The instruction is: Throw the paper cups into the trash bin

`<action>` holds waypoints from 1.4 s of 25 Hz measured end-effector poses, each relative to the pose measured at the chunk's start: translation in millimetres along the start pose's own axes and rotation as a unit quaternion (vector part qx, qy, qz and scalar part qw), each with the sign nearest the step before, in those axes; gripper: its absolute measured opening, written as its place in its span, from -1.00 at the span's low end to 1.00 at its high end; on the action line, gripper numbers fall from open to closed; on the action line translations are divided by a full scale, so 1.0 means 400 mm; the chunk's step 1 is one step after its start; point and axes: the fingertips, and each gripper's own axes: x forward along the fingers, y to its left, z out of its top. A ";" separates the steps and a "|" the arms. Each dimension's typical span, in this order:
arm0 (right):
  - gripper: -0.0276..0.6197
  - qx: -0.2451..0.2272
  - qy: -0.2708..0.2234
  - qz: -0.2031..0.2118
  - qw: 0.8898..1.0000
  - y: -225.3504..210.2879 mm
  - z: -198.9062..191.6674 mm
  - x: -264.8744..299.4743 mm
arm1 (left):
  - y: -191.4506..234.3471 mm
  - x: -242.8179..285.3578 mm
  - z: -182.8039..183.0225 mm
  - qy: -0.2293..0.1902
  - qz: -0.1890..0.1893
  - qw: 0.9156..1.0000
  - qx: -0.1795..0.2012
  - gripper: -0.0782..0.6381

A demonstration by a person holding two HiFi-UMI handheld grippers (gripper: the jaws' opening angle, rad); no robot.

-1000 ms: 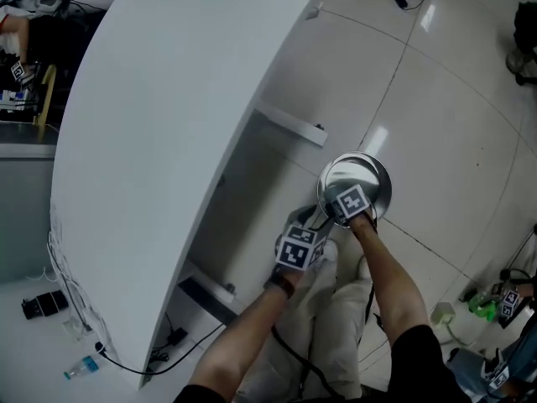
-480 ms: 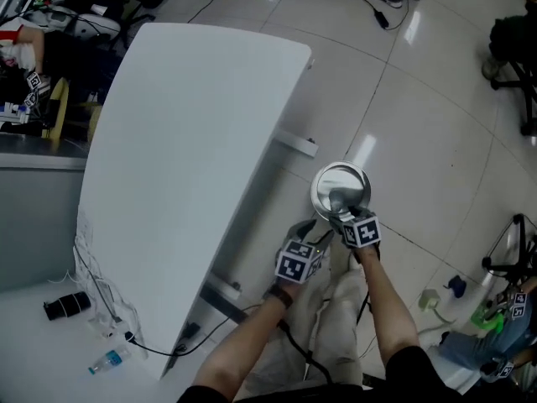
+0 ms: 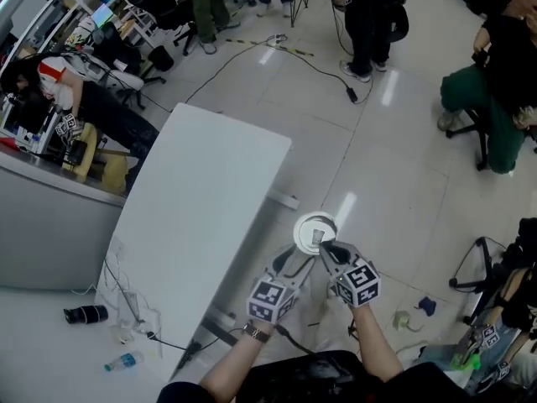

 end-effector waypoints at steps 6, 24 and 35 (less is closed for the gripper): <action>-0.89 -0.072 -0.159 0.061 0.983 0.183 0.403 -0.251 | -0.153 -0.207 0.330 -0.147 0.014 0.986 0.076 -0.21; -0.89 -0.170 -0.212 0.085 0.959 0.442 0.674 -0.374 | -0.138 -0.478 0.524 -0.220 0.070 0.972 0.041 -0.29; -0.90 -0.176 -0.177 0.106 0.962 0.512 0.637 -0.301 | -0.070 -0.585 0.473 -0.237 0.112 0.965 0.018 -0.31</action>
